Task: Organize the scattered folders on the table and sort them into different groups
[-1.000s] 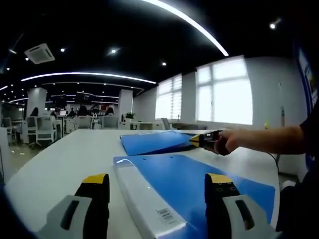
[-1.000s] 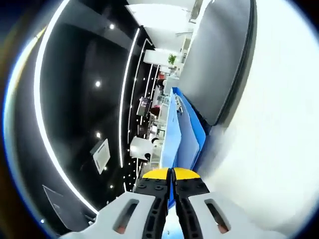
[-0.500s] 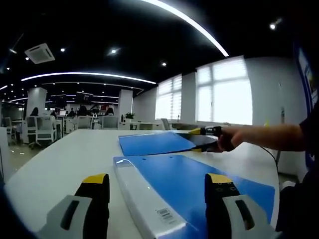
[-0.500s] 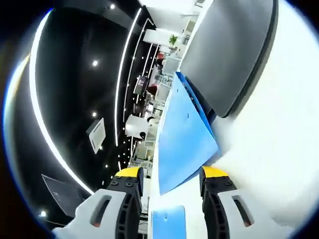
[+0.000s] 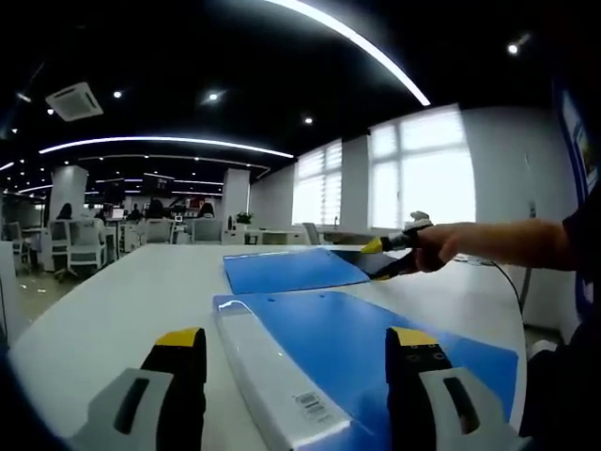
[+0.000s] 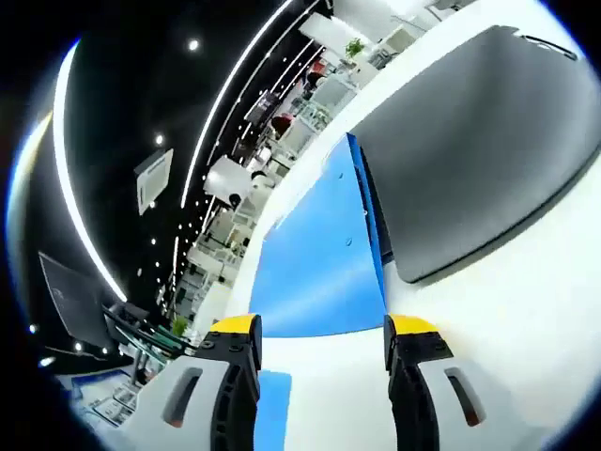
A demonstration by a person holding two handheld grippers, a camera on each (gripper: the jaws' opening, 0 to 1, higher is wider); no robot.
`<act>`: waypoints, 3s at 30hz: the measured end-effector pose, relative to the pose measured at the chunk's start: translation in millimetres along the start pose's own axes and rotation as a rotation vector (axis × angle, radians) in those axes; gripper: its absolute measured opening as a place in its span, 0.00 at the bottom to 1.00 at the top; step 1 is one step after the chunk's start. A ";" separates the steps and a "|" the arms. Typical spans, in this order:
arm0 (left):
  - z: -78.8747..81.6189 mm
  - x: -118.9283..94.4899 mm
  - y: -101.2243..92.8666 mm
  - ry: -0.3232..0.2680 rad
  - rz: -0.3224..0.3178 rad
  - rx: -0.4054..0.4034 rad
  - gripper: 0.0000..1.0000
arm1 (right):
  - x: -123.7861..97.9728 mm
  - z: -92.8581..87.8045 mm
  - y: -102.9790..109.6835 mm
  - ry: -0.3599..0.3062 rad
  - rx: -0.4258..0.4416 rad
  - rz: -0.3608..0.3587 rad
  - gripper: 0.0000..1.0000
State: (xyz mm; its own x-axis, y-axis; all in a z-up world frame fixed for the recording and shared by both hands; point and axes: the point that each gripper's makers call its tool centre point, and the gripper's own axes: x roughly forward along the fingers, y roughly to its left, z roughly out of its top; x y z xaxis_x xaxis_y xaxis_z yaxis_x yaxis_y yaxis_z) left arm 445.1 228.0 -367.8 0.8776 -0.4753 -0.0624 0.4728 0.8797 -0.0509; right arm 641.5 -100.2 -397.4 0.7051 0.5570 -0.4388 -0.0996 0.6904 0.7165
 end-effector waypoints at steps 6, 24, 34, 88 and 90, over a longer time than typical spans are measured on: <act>-0.1 0.8 4.0 -0.001 0.000 -0.004 0.79 | -0.7 -4.4 4.2 0.032 -0.014 0.037 0.47; -2.7 3.9 9.8 0.010 -0.008 0.004 0.79 | 3.7 -40.0 23.0 0.005 0.077 0.263 0.09; -1.5 2.5 6.8 0.006 -0.005 0.001 0.79 | -21.1 -40.1 77.5 -0.090 0.403 0.509 0.03; 67.5 160.5 -56.0 0.012 -0.331 -1.064 0.80 | -30.5 -8.0 92.5 -0.241 0.591 0.893 0.04; 63.7 174.5 -53.4 0.030 -0.327 -1.106 0.80 | -29.6 -7.4 92.9 -0.233 0.595 0.900 0.04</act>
State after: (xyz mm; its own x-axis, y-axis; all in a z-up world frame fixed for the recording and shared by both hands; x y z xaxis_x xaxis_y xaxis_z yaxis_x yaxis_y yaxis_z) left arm 578.1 99.1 -312.5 0.7168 -0.6911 0.0921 0.3362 0.2269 -0.9140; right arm 606.2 -49.1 -321.8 0.6656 0.6008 0.4427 -0.3332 -0.2915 0.8967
